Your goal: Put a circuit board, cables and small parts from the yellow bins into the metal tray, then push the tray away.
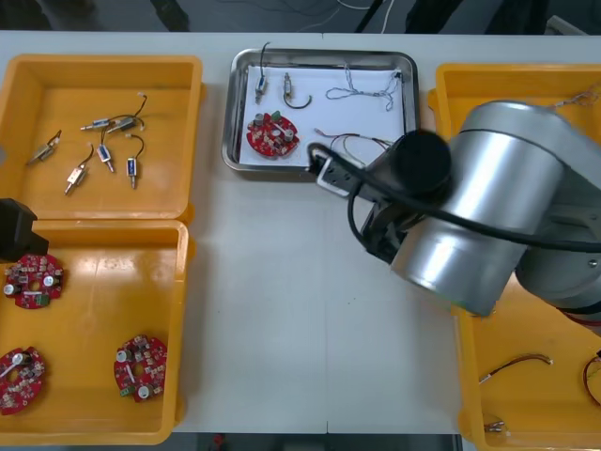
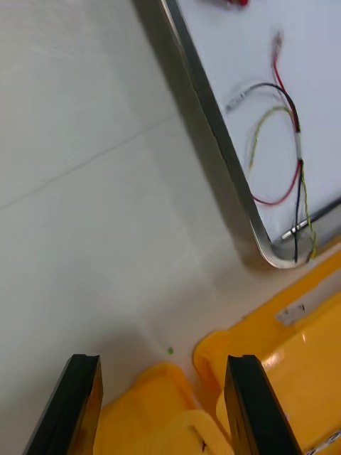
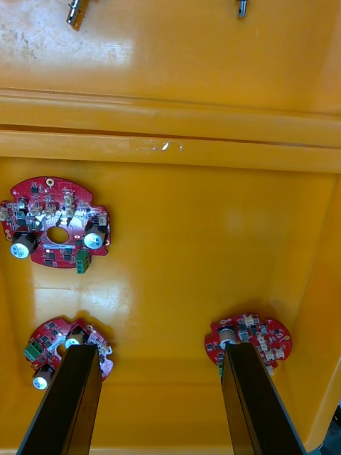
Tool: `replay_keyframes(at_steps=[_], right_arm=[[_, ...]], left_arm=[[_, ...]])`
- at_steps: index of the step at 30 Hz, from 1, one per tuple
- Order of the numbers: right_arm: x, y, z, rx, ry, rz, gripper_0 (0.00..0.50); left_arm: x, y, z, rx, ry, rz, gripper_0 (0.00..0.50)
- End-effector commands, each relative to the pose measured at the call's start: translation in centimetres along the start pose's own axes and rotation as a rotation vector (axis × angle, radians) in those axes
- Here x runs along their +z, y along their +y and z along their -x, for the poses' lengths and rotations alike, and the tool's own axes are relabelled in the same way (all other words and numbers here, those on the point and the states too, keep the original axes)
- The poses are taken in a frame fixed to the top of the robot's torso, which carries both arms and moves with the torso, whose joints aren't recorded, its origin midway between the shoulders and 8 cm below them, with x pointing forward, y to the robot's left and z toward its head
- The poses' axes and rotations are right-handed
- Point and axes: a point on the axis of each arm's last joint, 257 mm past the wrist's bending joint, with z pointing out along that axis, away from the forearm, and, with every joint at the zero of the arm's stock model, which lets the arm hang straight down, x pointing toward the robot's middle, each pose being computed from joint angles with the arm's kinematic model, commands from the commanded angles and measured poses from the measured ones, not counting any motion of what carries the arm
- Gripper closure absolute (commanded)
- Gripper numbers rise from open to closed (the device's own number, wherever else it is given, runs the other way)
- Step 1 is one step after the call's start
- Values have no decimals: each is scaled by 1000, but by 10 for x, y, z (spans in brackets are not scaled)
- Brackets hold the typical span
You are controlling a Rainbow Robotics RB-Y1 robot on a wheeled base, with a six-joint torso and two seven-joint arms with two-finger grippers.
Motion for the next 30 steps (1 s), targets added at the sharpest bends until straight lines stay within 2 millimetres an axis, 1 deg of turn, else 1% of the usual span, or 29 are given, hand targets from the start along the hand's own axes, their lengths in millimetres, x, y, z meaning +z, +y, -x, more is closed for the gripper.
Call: replay_keyframes(at_steps=[1,2,3,4,5,6,8,9,11,13,14,16,17,18,19,22,23,24,26,28,29,30], right_arm=[[-14,-32,-12,199,-43,14,0],[-16,-40,-18,254,-49,24,0],[-18,-45,-18,277,-55,26,0],[-20,-59,-26,355,-64,30,0],[-21,-64,-30,379,-66,31,0],[-23,-73,-36,423,-71,29,0],[-24,-87,-56,500,-60,27,0],[-24,-87,-56,500,-60,27,0],[-25,-103,-85,582,-32,5,0],[-25,-108,-98,612,-16,-1,0],[-25,-115,-118,659,6,-12,0],[-25,-118,-130,689,19,-9,0],[-26,-122,-148,738,35,1,0],[-26,-122,-148,738,35,1,0],[-27,-124,-163,788,45,20,0],[-25,-124,-182,848,61,57,0],[-25,-125,-194,886,68,77,0],[-25,-125,-197,896,71,79,0],[-25,-126,-214,930,95,83,0],[-25,-127,-217,934,101,79,0],[-24,-126,-229,953,129,66,0],[-23,-125,-232,954,136,62,0]], left_arm=[[-15,15,9,101,-44,50,0],[-15,15,9,101,-44,50,0],[-15,15,9,101,-44,50,0],[-15,15,9,101,-44,50,0],[-15,15,9,101,-44,50,0],[-15,15,9,101,-44,50,0],[-15,15,9,101,-44,50,0],[-15,15,9,101,-44,50,0],[-15,15,9,101,-44,50,0],[-15,15,9,101,-44,50,0],[-15,15,9,101,-44,50,0],[-15,15,9,101,-44,50,0],[-15,15,9,101,-44,50,0],[-15,15,9,101,-44,50,0],[-15,15,9,101,-44,50,0],[-15,15,9,101,-44,50,0],[-15,15,9,101,-44,50,0],[-15,15,9,101,-44,50,0],[-15,15,9,101,-44,50,0],[-15,15,9,101,-44,50,0],[-15,15,9,101,-44,50,0],[-15,15,9,101,-44,50,0]])
